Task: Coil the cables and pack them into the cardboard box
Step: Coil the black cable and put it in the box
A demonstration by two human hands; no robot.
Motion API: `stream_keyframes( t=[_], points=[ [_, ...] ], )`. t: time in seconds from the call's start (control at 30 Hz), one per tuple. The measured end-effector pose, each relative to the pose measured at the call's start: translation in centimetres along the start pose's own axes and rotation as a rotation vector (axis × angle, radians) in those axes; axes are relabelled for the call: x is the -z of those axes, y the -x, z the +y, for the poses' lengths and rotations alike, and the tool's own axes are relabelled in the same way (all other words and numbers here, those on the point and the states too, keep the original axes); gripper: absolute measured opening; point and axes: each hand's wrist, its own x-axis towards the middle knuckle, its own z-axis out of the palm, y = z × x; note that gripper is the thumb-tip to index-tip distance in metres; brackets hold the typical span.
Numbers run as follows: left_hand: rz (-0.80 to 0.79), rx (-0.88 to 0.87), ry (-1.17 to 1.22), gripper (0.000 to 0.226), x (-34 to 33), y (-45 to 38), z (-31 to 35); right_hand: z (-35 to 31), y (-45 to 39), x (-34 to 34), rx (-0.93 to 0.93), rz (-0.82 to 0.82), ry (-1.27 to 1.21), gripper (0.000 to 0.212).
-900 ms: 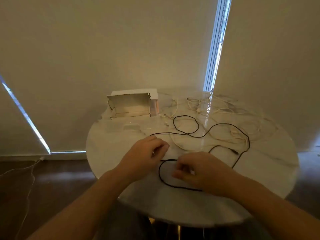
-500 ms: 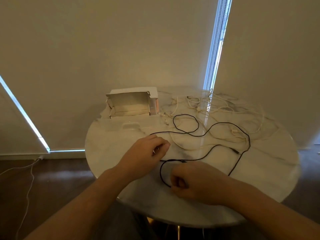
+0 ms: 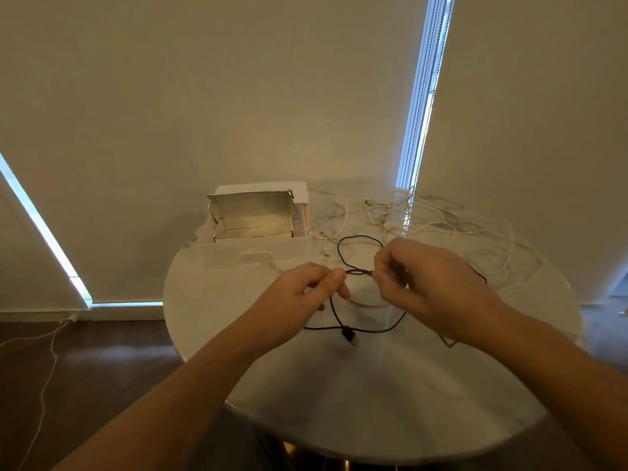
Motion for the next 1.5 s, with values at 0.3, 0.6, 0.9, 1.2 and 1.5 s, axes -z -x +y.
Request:
stream_keyframes(
  t=[0.3,0.6,0.9,1.2,1.5],
  points=[
    [0.053,-0.027,0.262,0.027,0.2,-1.4,1.5,1.8,-1.6,0.2,-0.144,0.054,-0.17,0.012],
    [0.071,0.029,0.479,0.027,0.1,-4.5,1.4,4.0,-4.0,-0.1,-0.122,0.172,-0.14,0.009],
    [0.054,0.088,0.576,0.029,-0.1,-8.9,1.0,8.7,-9.1,-1.4,-0.175,0.307,0.002,0.015],
    [0.053,0.174,0.776,0.026,-0.7,-12.6,-0.6,13.9,-12.9,-2.6,-0.395,0.334,-0.05,0.02],
    [0.086,0.179,1.173,0.034,-1.3,-17.0,-2.4,15.7,-12.8,-6.1,-0.539,0.125,-0.069,0.023]
  ],
)
